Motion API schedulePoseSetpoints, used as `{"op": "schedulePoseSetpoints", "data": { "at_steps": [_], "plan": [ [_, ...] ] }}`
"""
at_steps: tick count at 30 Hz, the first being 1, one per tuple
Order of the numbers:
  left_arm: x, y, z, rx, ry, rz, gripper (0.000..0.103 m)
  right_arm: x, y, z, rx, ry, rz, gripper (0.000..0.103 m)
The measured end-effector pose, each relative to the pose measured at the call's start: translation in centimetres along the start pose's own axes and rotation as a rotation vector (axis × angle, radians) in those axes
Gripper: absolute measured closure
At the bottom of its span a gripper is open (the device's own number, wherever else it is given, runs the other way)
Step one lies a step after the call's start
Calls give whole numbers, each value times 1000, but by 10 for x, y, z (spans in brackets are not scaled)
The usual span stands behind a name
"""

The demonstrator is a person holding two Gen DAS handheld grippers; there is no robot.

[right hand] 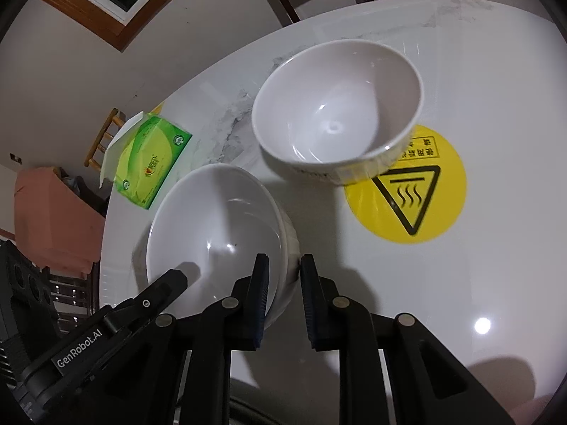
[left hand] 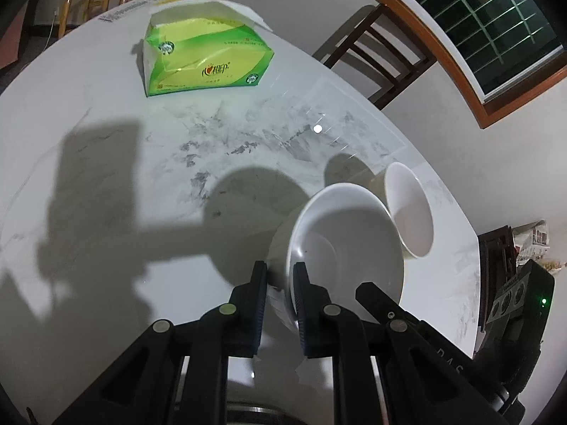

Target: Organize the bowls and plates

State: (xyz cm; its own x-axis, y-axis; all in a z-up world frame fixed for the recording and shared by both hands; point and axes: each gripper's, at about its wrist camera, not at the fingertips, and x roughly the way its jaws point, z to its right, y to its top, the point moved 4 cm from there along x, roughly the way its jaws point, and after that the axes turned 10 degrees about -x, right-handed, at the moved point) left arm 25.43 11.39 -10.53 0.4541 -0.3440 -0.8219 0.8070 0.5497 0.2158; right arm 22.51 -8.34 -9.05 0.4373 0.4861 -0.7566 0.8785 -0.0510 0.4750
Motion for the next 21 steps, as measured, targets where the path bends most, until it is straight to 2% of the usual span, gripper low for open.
{"op": "schedulePoseSetpoints", "data": {
  "at_steps": [9,21],
  "plan": [
    [-46,-30,10,42,-20,58,88,-41,-26,-6,-14,39,38,85],
    [-101,-95,30,101,-79,137,88,-121,-72,-3,-62,66,151,85]
  ]
}}
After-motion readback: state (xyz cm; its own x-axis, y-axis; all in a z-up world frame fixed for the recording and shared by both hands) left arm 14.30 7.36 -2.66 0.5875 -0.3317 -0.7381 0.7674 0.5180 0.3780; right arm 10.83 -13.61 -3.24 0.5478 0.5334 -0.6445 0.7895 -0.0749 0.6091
